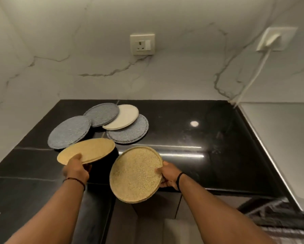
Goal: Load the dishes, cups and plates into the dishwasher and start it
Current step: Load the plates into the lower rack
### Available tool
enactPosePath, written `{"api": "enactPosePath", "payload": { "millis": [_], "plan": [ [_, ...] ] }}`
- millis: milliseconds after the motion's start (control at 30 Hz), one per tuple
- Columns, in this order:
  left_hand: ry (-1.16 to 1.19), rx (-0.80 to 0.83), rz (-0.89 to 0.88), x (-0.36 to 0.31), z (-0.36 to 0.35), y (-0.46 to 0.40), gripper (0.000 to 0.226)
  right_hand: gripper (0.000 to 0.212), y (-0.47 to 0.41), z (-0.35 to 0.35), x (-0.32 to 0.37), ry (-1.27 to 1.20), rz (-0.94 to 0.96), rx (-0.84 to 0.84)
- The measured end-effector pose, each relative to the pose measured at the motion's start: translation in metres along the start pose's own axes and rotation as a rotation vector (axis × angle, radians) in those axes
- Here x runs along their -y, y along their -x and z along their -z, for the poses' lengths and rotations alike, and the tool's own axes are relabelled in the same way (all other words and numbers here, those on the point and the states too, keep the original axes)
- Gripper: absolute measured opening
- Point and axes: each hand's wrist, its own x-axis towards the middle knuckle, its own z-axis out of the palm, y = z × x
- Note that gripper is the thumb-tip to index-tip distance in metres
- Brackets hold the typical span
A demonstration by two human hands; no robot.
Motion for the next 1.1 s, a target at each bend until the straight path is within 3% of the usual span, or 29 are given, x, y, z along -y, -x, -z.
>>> {"api": "enactPosePath", "payload": {
  "millis": [167, 367, 500, 667, 833, 933, 1033, 1100],
  "plan": [
    [-0.023, 0.042, -0.134, 0.010, -0.022, 0.039, 0.042, 0.029, 0.038, 0.045, -0.017, -0.061, 0.085, -0.238],
    [-0.137, 0.263, -0.202, 0.051, -0.023, 0.091, 0.037, 0.019, 0.109, 0.081, -0.073, -0.052, 0.109, -0.532],
    [-0.263, 0.460, -0.166, 0.099, -0.015, 0.141, 0.037, 0.035, 0.164, 0.098, -0.117, -0.017, 0.082, -0.649],
    [-0.417, 0.745, -0.240, 0.167, 0.017, 0.247, 0.031, 0.049, 0.267, 0.141, -0.195, 0.022, 0.011, -0.822],
    [-0.587, 1.002, -0.273, 0.262, 0.083, 0.367, 0.025, 0.053, 0.400, 0.185, -0.333, -0.081, -0.021, -1.060],
    [-0.734, 1.043, -0.287, 0.322, 0.129, 0.419, 0.028, 0.038, 0.469, 0.190, -0.411, -0.131, -0.030, -1.227],
    [-0.967, 1.105, -0.307, 0.375, 0.178, 0.468, 0.011, 0.011, 0.533, 0.186, -0.473, -0.220, -0.054, -1.348],
    [-1.063, 1.162, -0.308, 0.406, 0.203, 0.490, 0.015, 0.015, 0.559, 0.191, -0.510, -0.234, -0.116, -1.403]
  ]
}}
